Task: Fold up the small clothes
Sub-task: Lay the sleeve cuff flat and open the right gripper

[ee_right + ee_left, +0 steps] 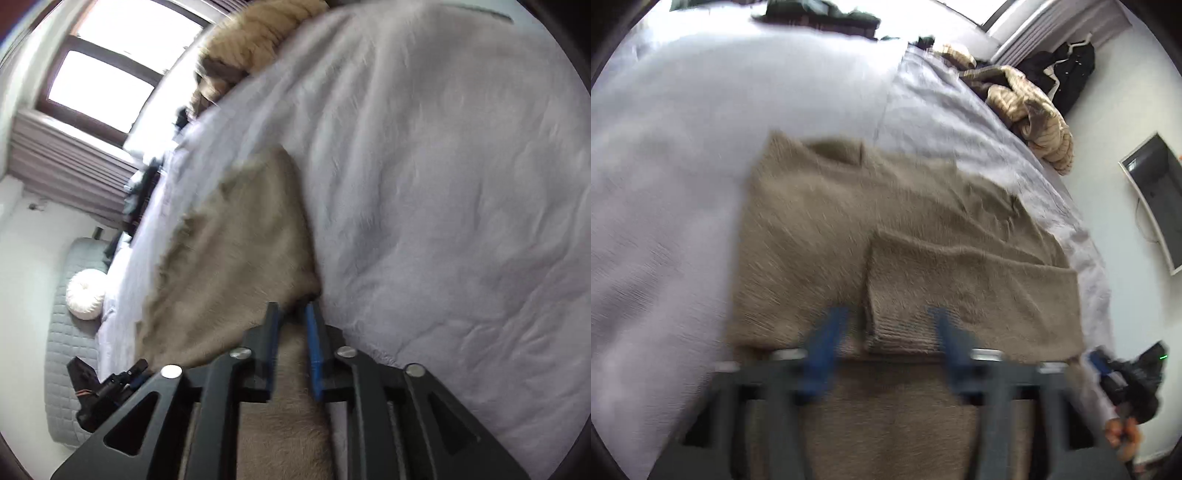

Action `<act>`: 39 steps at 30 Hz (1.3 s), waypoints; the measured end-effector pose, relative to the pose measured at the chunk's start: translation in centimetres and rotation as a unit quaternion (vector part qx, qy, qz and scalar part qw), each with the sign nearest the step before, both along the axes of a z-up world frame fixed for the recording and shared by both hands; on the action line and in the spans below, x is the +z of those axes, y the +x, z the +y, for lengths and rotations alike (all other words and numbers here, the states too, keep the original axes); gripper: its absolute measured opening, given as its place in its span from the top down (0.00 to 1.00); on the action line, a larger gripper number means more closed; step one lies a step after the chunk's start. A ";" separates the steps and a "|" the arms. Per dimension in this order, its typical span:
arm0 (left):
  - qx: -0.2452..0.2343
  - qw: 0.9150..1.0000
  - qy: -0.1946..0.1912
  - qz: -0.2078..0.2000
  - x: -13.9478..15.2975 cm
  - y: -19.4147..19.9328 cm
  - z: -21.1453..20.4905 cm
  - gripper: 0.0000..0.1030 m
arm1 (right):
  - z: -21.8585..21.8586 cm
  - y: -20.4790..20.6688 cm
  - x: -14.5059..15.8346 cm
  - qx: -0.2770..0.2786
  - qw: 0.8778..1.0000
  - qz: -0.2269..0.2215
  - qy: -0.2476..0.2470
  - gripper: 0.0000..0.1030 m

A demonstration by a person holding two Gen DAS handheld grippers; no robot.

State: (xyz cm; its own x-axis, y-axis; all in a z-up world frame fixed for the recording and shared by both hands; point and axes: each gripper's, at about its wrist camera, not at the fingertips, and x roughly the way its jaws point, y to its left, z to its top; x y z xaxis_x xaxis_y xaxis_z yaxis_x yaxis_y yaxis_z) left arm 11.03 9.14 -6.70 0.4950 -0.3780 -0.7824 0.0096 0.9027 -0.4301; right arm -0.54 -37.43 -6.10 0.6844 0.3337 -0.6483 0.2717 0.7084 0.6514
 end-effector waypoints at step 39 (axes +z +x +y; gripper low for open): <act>-0.072 0.986 0.133 -0.069 2.8 -0.8 -5.0 0.60 | 3.0 2.3 3.3 0.056 0.989 0.009 -0.135 0.81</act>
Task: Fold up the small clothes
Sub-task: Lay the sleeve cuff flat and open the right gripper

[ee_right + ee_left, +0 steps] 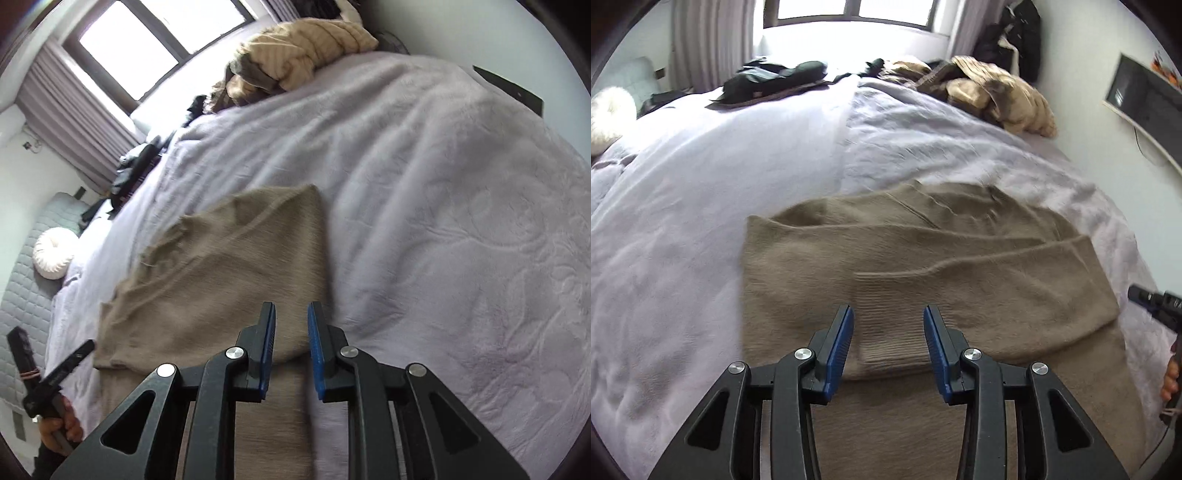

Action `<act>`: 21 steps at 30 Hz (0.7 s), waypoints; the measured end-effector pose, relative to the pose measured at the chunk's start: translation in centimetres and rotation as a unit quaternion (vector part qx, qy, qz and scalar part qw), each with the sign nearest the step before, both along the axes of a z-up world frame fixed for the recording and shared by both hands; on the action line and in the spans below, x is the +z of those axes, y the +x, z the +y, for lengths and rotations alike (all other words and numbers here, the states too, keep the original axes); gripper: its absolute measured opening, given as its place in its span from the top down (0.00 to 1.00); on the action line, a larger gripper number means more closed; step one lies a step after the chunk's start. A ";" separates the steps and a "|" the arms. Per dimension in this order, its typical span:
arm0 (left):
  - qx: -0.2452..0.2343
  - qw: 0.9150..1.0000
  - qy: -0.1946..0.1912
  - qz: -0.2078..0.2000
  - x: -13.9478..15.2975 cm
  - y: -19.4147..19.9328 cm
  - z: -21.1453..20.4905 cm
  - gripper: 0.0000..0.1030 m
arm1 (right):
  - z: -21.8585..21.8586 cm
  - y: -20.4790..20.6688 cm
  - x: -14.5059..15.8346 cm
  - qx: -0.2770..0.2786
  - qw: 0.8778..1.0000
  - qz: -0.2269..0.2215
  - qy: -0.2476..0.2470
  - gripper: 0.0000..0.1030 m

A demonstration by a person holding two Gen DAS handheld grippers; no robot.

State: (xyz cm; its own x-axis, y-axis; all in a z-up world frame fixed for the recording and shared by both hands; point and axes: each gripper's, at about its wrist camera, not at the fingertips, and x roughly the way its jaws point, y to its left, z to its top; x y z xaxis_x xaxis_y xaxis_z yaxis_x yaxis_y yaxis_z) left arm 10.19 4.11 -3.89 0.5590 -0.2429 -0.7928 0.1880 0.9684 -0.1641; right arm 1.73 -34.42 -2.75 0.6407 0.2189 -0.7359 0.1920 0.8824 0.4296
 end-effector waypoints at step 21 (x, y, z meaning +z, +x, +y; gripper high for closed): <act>0.020 0.999 0.012 0.040 -3.6 -1.3 -0.3 0.51 | 2.4 -0.7 -4.1 0.013 0.996 0.065 -0.055 0.76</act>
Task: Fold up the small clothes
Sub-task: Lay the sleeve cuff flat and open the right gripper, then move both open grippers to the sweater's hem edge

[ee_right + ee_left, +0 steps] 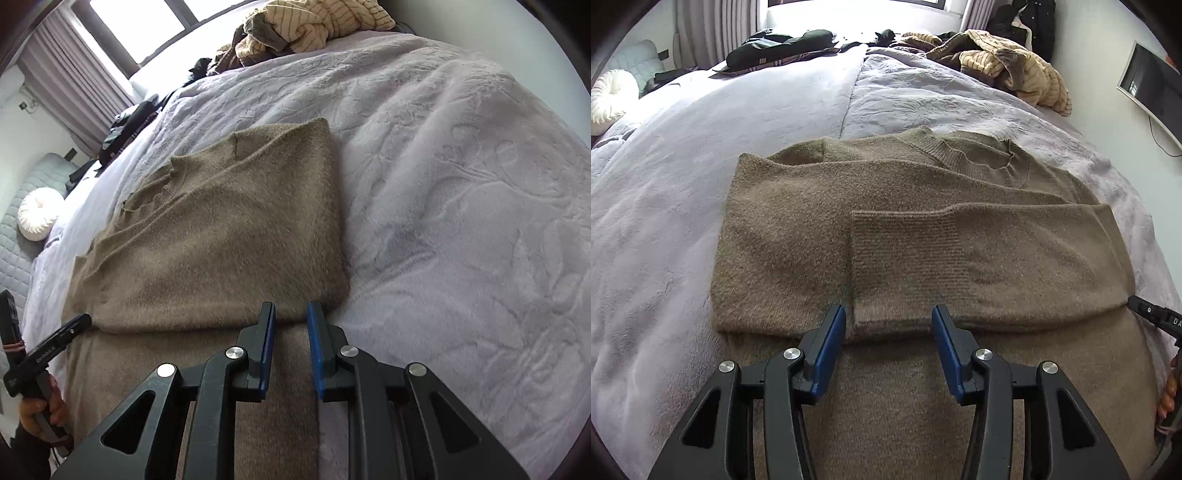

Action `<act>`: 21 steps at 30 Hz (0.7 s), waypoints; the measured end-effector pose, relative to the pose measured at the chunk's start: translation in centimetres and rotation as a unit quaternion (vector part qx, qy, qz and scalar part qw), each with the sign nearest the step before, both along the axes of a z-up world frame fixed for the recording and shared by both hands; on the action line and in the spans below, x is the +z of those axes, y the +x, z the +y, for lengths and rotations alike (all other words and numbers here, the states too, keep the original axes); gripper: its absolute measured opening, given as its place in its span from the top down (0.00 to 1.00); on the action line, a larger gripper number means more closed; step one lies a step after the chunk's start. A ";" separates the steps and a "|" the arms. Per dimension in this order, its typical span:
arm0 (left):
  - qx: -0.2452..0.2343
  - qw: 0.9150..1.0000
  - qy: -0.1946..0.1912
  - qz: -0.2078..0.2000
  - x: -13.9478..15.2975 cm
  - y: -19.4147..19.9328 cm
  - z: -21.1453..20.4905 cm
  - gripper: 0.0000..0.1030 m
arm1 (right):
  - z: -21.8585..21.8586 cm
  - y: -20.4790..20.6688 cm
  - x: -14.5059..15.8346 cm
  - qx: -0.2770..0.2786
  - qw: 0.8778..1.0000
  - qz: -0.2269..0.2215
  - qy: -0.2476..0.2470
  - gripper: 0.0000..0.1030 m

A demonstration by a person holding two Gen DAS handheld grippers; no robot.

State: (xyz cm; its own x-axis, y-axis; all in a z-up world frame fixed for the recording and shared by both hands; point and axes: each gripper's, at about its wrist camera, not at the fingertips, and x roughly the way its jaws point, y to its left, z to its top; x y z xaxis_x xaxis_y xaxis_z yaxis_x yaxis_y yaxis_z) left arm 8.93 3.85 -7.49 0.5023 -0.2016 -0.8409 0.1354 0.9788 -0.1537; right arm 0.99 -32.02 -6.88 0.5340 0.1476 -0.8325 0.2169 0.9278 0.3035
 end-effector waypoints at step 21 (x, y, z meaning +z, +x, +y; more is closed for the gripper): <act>0.013 1.000 0.009 0.015 1.0 -2.5 0.7 0.51 | 1.0 -3.1 2.2 -0.012 1.000 -0.004 0.020 0.60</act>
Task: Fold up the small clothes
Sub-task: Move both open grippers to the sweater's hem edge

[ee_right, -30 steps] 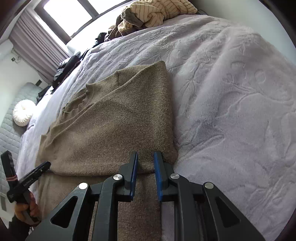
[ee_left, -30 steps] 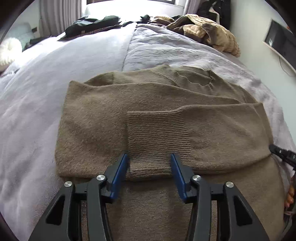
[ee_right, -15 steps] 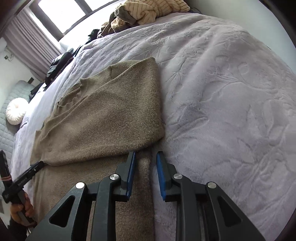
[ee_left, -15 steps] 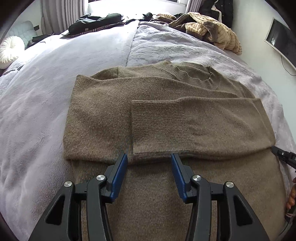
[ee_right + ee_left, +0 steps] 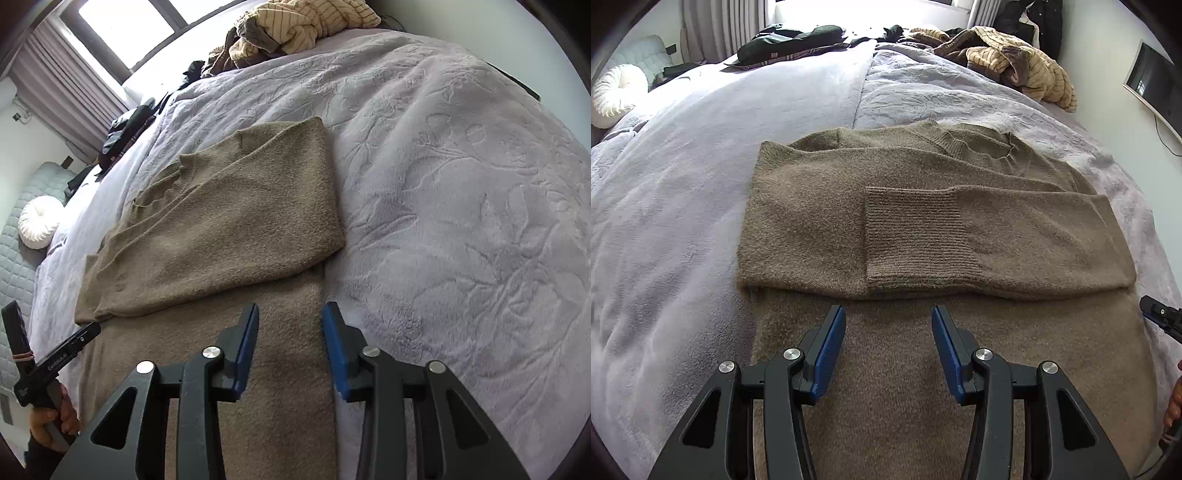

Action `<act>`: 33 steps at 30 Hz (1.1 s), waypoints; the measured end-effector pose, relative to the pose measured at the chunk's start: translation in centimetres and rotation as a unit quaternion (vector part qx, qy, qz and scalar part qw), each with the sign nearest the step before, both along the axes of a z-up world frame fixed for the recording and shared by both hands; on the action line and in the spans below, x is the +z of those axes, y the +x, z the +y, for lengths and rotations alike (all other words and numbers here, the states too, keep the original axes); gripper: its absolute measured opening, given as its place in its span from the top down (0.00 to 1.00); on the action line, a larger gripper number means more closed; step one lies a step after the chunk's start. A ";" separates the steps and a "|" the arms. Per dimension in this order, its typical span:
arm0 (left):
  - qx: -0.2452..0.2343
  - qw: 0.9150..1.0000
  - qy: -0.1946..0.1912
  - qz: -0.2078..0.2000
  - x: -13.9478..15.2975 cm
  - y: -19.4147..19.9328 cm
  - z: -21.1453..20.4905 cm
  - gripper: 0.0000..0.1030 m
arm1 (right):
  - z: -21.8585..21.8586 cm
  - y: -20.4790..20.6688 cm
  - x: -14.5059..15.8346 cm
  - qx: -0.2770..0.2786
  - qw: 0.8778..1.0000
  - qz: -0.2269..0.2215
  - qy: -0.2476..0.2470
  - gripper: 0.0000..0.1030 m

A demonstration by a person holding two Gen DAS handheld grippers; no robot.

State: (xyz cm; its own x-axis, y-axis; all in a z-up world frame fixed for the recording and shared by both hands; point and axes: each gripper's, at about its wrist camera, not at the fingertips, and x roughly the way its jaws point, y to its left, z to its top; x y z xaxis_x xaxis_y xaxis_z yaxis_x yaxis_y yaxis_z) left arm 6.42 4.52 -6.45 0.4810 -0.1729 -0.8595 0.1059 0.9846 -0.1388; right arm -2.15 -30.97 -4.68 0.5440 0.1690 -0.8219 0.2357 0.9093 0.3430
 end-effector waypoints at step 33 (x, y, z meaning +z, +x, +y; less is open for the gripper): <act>0.032 0.999 -0.028 0.021 1.7 -14.0 7.6 0.00 | 3.8 -11.6 2.5 0.055 0.995 -0.027 0.073 0.22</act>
State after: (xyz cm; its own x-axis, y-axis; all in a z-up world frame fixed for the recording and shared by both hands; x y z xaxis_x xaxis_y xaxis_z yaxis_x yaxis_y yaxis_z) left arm -7.60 12.16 -4.73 0.4559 -0.1909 -0.8693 0.0349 0.9798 -0.1969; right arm -13.77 -27.16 -2.19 0.5576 0.3456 -0.7547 0.1148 0.8683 0.4825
